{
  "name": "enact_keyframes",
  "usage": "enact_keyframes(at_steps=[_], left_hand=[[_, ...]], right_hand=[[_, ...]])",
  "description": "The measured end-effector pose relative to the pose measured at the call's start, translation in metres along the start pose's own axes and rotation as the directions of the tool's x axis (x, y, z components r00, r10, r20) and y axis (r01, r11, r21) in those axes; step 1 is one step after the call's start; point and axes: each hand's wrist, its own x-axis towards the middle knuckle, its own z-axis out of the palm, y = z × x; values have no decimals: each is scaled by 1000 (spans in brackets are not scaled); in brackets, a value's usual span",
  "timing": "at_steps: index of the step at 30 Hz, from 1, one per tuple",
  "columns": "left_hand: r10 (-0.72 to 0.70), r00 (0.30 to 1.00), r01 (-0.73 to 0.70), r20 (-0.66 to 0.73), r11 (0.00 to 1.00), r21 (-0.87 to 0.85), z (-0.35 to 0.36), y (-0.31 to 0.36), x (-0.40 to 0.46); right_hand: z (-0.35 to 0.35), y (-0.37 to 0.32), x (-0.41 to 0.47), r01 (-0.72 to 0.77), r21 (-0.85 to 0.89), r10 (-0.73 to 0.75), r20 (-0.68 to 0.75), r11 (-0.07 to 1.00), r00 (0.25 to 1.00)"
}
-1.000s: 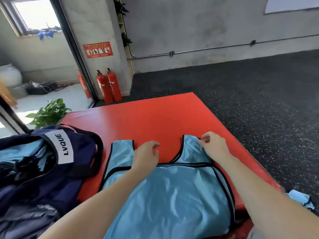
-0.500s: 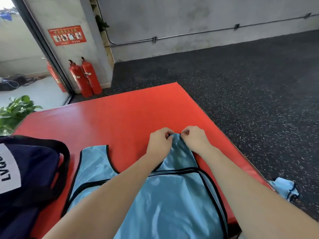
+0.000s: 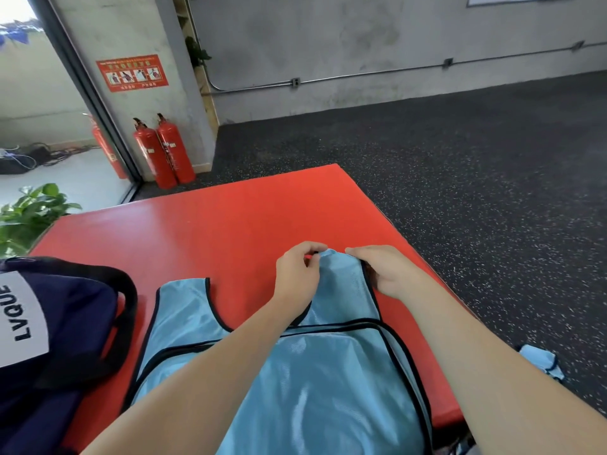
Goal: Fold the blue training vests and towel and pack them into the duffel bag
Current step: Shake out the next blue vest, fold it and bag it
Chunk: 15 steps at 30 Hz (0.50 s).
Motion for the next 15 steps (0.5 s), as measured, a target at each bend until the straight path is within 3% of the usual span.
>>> enact_keyframes(at_steps=[6,11,15], left_hand=[[38,999,-38,-2,999,20,-9,1,-3],[44,999,-43,-14,999,33,-11,0,-2],[40,999,-39,-14,998,44,-13,-2,-3]], right_hand=[[1,0,-5,-52,-133,71,143,990,987],[6,2,-5,54,-162,-43,69,985,997],[6,-1,-10,105,-166,-87,111,981,990]])
